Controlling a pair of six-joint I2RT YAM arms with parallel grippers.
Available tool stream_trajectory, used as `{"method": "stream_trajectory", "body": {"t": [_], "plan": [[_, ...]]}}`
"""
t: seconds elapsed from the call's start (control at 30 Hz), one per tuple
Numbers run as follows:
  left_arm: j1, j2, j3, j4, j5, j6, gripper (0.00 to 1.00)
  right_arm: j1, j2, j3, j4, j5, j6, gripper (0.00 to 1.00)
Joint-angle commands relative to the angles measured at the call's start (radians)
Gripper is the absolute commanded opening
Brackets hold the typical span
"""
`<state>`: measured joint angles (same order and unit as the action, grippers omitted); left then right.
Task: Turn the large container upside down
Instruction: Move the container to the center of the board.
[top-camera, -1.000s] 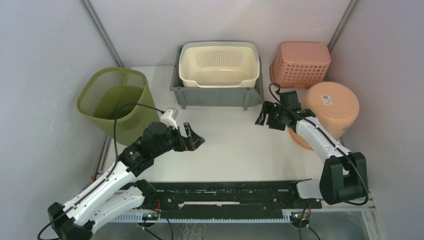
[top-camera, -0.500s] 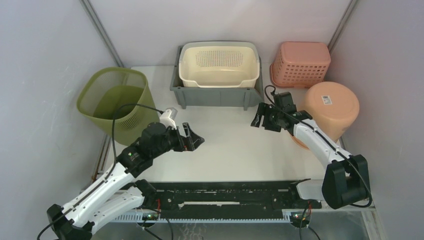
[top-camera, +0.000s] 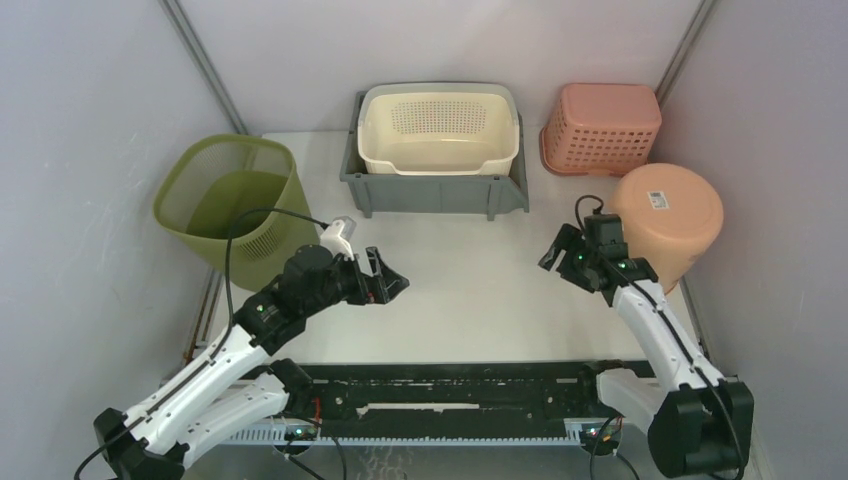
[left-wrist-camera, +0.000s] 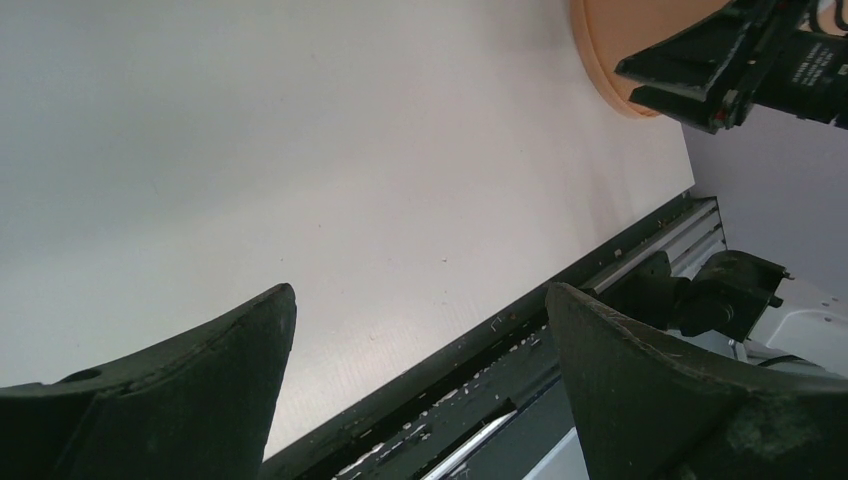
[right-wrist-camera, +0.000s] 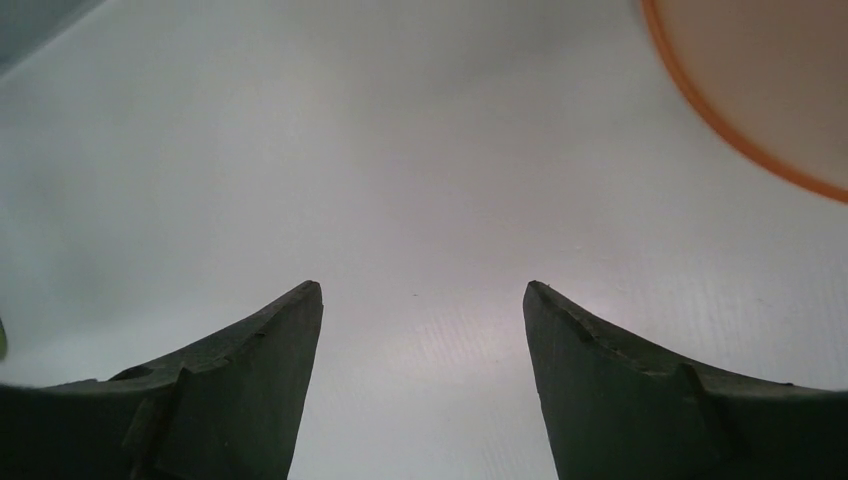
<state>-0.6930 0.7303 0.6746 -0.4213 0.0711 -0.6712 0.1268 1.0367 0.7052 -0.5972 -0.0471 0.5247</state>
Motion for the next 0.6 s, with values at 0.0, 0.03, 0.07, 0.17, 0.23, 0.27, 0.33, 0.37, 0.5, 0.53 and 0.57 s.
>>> {"method": "stream_trajectory", "body": {"t": [0.0,0.03,0.07,0.17,0.23,0.27,0.33,0.37,0.5,0.53,0.57], "plan": [[0.0,0.005,0.027,0.014,0.027,0.023,1.0,-0.056,-0.093,-0.004,-0.023,0.048,0.034,0.82],[0.0,0.005,0.028,0.012,0.024,0.023,1.0,-0.059,-0.114,-0.004,-0.033,0.066,0.036,0.83],[0.0,0.004,0.029,0.011,0.023,0.023,1.0,-0.062,-0.125,-0.004,-0.044,0.093,0.038,0.83],[-0.001,0.008,0.037,0.011,0.022,0.021,1.0,-0.075,-0.157,-0.004,-0.068,0.162,0.046,0.87],[-0.001,0.017,0.044,0.009,0.024,0.023,1.0,-0.089,-0.171,-0.004,-0.066,0.152,0.045,0.87],[-0.001,0.021,0.048,0.007,0.025,0.023,1.0,-0.092,-0.174,-0.005,-0.06,0.136,0.045,0.87],[0.0,0.027,0.051,0.007,0.029,0.025,1.0,-0.093,-0.165,-0.01,-0.046,0.081,0.039,0.86],[0.0,0.028,0.054,0.006,0.03,0.024,1.0,-0.091,-0.156,-0.014,-0.043,0.055,0.039,0.86],[0.0,0.022,0.055,0.01,0.018,0.027,1.0,-0.079,-0.154,-0.028,-0.075,0.056,0.04,0.85],[0.0,0.019,0.055,0.011,0.015,0.028,1.0,-0.079,-0.166,-0.036,-0.082,0.065,0.043,0.86],[-0.001,0.02,0.055,0.014,0.013,0.028,1.0,-0.076,-0.175,-0.044,-0.085,0.071,0.056,0.86]]}}
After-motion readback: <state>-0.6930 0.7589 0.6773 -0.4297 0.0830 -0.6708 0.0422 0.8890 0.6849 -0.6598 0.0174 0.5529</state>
